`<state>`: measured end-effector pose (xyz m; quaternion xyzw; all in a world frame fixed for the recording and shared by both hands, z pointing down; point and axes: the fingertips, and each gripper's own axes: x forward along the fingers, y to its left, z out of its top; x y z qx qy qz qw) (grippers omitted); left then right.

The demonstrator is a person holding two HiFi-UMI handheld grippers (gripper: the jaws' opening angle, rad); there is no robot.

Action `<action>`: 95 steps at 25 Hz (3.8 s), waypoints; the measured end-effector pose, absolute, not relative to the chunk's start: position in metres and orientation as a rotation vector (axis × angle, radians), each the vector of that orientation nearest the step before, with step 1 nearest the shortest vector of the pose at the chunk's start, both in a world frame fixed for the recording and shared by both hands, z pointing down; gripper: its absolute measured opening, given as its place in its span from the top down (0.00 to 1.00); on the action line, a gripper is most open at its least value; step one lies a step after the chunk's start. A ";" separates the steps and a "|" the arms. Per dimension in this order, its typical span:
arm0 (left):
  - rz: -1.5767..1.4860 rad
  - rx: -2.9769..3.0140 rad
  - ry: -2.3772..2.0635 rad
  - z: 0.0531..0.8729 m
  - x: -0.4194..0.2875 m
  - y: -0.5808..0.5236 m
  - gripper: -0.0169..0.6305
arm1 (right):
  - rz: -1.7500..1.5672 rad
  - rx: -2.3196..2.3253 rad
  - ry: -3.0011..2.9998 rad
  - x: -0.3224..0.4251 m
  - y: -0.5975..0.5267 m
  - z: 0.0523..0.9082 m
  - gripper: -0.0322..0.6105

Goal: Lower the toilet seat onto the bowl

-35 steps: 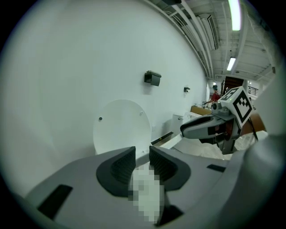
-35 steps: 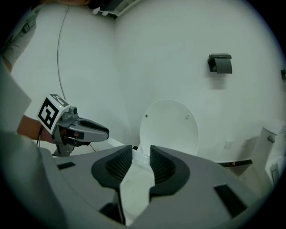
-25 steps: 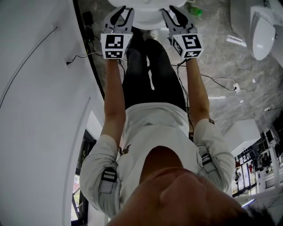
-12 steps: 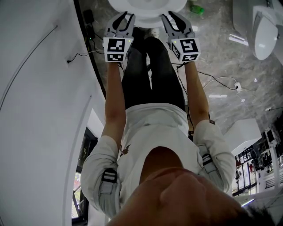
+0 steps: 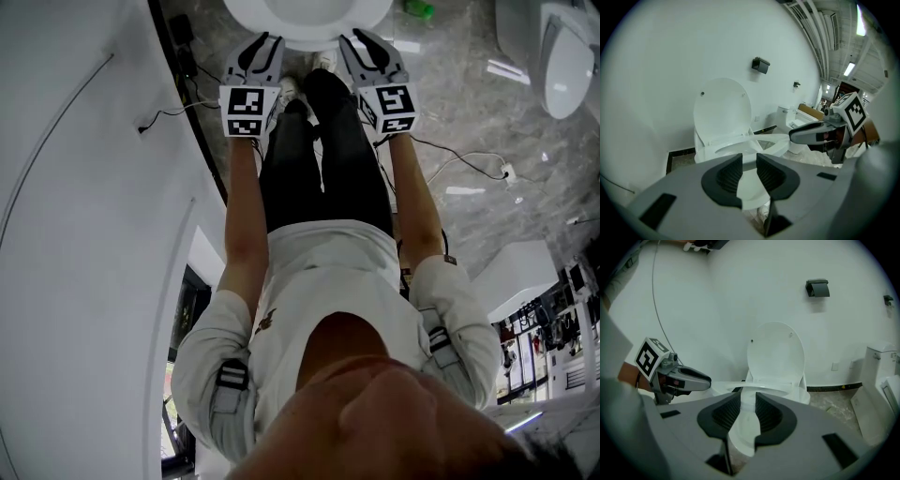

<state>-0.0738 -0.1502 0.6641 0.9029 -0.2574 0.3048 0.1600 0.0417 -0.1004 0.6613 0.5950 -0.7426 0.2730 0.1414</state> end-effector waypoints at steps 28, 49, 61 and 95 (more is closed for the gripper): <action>0.903 2.526 -0.675 0.762 -0.098 -0.099 0.81 | 0.869 1.777 -1.994 0.019 -0.050 0.759 0.78; 0.976 2.443 -0.611 0.838 -0.108 -0.079 0.81 | 0.955 1.693 -1.886 0.011 -0.032 0.836 0.82; 0.983 2.415 -0.601 0.872 -0.109 -0.076 0.81 | 0.963 1.652 -1.811 0.008 -0.030 0.871 0.82; 0.705 2.724 -0.696 0.681 -0.100 -0.090 0.91 | 0.541 1.774 -1.925 0.010 -0.035 0.670 0.89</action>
